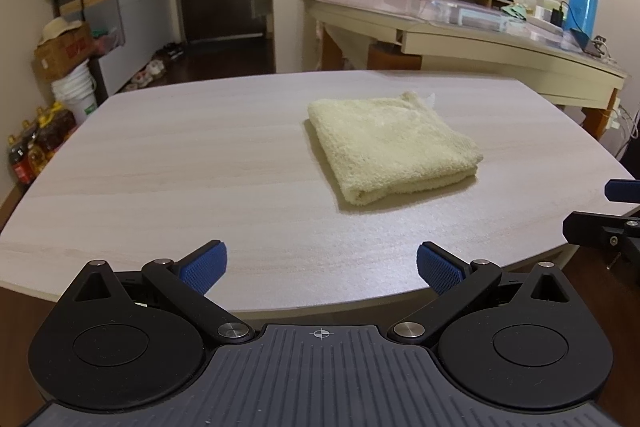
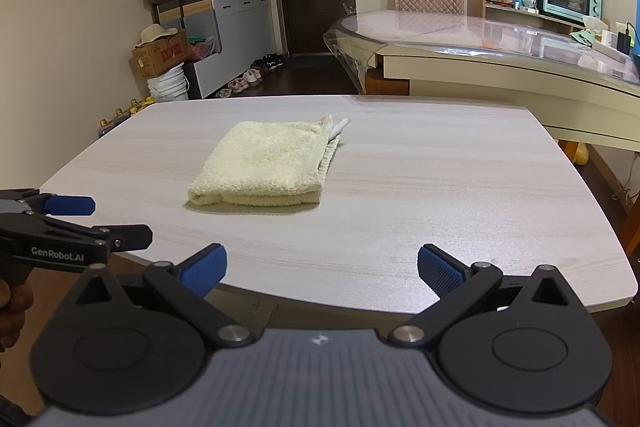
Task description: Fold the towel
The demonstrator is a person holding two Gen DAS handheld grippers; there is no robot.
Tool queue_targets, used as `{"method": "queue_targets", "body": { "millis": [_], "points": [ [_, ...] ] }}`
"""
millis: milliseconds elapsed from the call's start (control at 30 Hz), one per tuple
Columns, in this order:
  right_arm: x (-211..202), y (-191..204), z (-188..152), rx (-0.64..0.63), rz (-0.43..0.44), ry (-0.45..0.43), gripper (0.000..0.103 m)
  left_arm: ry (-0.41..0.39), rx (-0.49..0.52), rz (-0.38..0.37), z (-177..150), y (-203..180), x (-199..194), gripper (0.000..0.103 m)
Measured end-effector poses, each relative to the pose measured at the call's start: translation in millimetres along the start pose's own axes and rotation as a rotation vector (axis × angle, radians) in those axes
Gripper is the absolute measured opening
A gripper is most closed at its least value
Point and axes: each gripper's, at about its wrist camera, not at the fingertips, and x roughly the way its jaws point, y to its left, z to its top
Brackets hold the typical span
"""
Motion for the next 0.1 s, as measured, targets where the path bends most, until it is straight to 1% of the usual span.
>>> {"method": "queue_targets", "body": {
  "millis": [100],
  "points": [
    [0.8, 0.1, -1.0, 0.001, 0.001, 0.002, 0.103, -0.019, 0.007, 0.015, -0.2, -1.1, -1.8, 0.103]
  ]
}}
